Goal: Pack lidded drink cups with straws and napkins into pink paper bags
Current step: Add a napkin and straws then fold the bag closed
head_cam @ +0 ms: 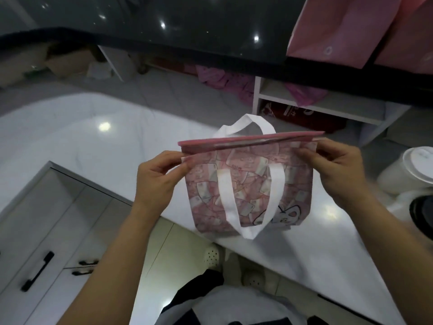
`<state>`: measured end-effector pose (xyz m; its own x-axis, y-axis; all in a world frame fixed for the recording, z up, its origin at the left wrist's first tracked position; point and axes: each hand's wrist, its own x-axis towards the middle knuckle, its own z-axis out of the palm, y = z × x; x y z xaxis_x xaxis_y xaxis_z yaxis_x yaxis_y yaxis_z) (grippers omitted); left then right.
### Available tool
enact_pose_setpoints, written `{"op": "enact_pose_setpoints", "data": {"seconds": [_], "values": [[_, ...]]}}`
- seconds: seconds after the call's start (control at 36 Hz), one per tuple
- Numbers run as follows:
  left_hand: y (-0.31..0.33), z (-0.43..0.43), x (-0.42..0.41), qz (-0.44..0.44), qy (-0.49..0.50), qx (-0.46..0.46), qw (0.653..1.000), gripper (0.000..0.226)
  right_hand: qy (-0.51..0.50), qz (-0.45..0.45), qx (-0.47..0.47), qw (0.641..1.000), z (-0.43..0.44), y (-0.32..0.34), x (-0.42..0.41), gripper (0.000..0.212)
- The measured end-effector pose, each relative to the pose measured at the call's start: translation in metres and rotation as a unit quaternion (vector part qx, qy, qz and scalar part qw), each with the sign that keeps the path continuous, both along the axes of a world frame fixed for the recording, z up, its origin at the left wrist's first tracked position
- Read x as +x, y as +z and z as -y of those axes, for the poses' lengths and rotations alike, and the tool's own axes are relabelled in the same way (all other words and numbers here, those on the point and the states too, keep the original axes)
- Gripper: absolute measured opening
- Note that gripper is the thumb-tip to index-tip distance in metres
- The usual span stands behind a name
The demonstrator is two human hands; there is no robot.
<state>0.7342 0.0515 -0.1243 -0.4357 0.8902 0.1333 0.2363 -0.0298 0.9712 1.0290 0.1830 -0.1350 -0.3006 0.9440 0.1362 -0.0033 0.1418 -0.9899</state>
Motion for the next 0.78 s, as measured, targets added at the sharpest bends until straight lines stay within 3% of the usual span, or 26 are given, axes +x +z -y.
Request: {"op": "enact_pose_setpoints", "data": {"seconds": [0.17,0.31,0.44,0.61,0.69,0.78], "values": [[-0.005,-0.013,0.004,0.002,0.055,0.011,0.998,0.014,-0.07,0.034,0.014,0.997,0.003,-0.002,-0.016,0.013],[0.0,-0.017,-0.002,0.011,0.05,-0.013,0.999,0.034,-0.032,0.038,-0.017,0.999,0.001,0.005,-0.012,0.012],[0.007,-0.016,-0.009,-0.031,-0.029,-0.028,0.999,0.056,-0.033,0.044,0.016,0.998,-0.002,0.006,-0.007,0.022],[0.017,-0.016,-0.019,-0.154,-0.133,-0.052,0.978,0.034,0.022,0.106,0.099,0.989,-0.008,0.002,0.001,0.061],[0.024,-0.016,-0.023,-0.178,-0.172,-0.079,0.966,0.045,0.055,0.141,0.14,0.979,-0.007,0.004,0.005,0.05],[0.03,-0.016,-0.03,-0.192,-0.212,-0.101,0.953,0.041,0.079,0.195,0.2,0.957,-0.007,0.008,0.009,0.047]]}}
